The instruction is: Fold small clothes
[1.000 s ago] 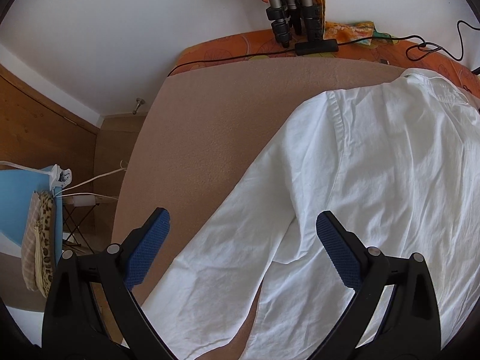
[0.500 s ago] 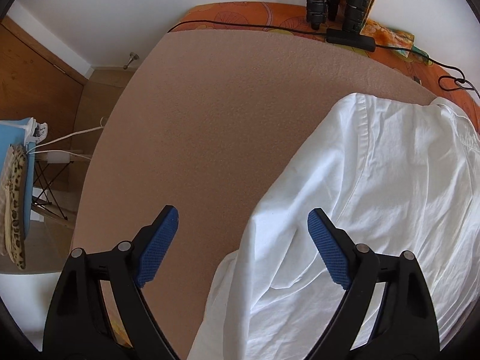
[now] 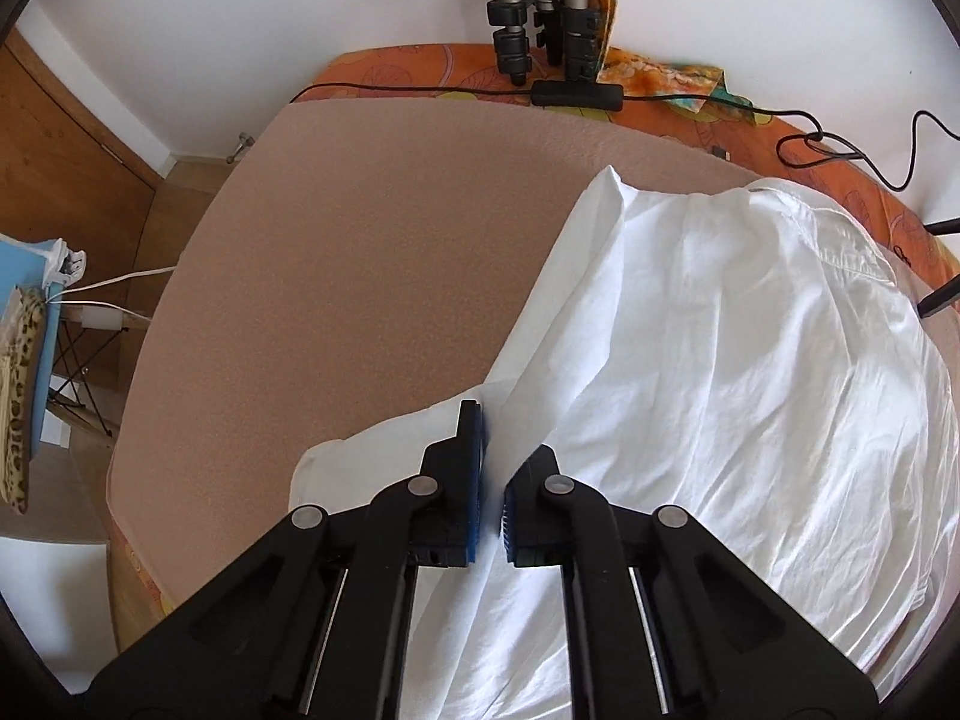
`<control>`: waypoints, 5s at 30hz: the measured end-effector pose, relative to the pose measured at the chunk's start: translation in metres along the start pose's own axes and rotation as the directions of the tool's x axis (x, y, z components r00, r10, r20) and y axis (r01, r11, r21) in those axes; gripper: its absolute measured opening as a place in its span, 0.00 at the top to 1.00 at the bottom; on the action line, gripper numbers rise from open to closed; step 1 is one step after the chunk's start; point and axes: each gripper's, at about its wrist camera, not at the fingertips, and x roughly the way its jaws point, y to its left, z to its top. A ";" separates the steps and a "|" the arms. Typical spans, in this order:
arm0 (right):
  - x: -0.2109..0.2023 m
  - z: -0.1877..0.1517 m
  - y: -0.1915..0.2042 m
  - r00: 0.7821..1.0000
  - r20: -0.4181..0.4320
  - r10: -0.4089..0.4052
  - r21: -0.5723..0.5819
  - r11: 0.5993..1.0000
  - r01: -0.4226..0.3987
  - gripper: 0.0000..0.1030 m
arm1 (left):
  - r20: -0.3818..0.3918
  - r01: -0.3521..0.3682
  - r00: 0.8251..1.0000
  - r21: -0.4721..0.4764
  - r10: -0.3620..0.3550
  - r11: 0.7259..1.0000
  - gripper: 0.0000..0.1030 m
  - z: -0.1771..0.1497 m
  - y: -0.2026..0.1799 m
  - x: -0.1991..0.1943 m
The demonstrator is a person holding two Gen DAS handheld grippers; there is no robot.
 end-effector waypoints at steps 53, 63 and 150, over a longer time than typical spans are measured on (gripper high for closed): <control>-0.008 -0.139 0.000 0.971 0.048 -0.236 -0.241 0.940 0.240 0.63 | 0.053 -0.214 0.962 -0.462 0.268 0.860 0.64 -0.057 0.062 -0.013; -0.050 -0.148 0.012 0.974 0.133 -0.185 -0.261 0.941 0.214 0.56 | 0.039 -0.218 0.963 -0.473 0.268 0.854 0.65 -0.049 0.070 0.003; -0.033 -0.110 -0.145 0.990 0.122 -0.072 0.169 0.984 0.050 0.55 | 0.001 0.082 0.997 -0.075 -0.083 0.994 0.87 0.005 -0.068 0.067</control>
